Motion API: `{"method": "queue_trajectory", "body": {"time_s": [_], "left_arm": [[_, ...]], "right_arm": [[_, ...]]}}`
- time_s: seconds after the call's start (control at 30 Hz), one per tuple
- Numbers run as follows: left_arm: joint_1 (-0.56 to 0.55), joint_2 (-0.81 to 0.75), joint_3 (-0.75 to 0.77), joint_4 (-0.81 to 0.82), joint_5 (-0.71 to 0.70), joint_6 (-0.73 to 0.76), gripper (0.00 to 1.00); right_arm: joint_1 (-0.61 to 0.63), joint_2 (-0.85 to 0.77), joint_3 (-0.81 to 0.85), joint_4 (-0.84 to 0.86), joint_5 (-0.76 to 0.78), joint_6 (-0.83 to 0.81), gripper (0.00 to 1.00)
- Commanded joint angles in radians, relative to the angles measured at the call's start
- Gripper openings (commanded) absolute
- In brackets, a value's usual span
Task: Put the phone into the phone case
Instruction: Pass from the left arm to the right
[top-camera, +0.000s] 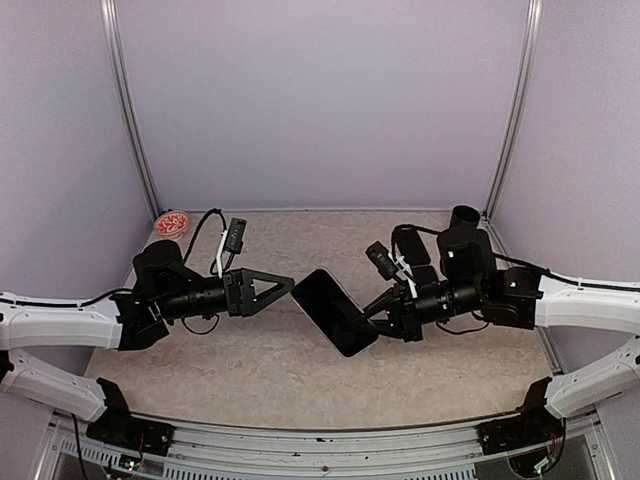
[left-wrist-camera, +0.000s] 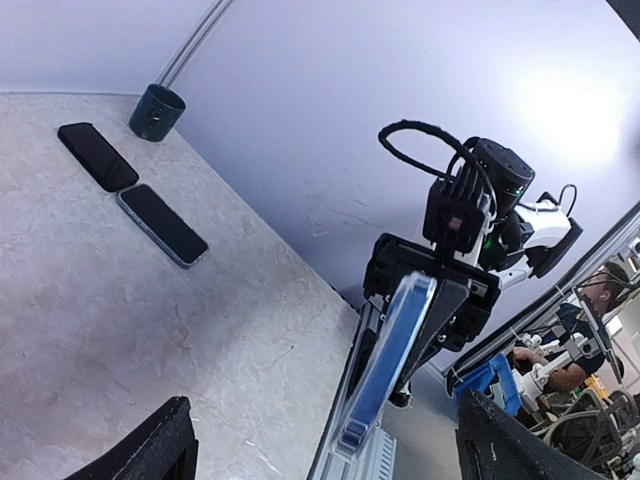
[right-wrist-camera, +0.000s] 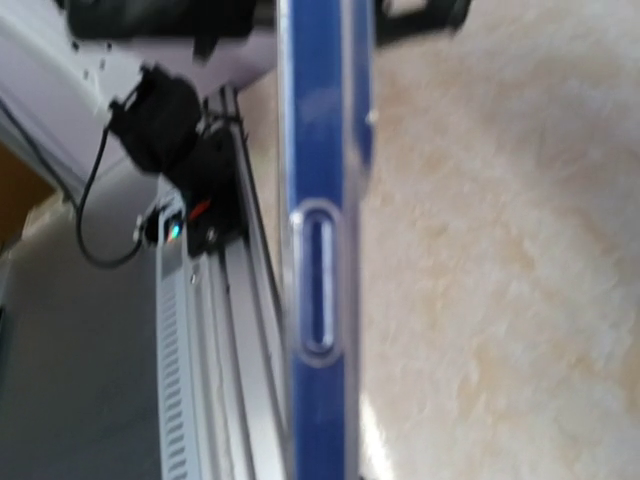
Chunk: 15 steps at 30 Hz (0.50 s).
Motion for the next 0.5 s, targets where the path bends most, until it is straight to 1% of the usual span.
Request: {"method": "queue_trajectory", "body": {"time_s": [0.0, 0.1, 0.27, 0.47], "left_arm": [[-0.031, 0.039, -0.030, 0.143, -0.015, -0.045, 0.89], [-0.053, 0.082, -0.018, 0.188, -0.014, -0.058, 0.89], [-0.094, 0.165, 0.034, 0.192, -0.017, -0.047, 0.89], [-0.114, 0.244, 0.057, 0.252, 0.001, -0.071, 0.79]], "right_arm": [[0.009, -0.039, -0.023, 0.187, 0.054, 0.082, 0.00], [0.010, -0.045, -0.046, 0.247, 0.064, 0.115, 0.00], [0.010, -0.041, -0.069, 0.314, 0.069, 0.156, 0.00], [0.010, -0.063, -0.094, 0.362, 0.100, 0.186, 0.00]]}}
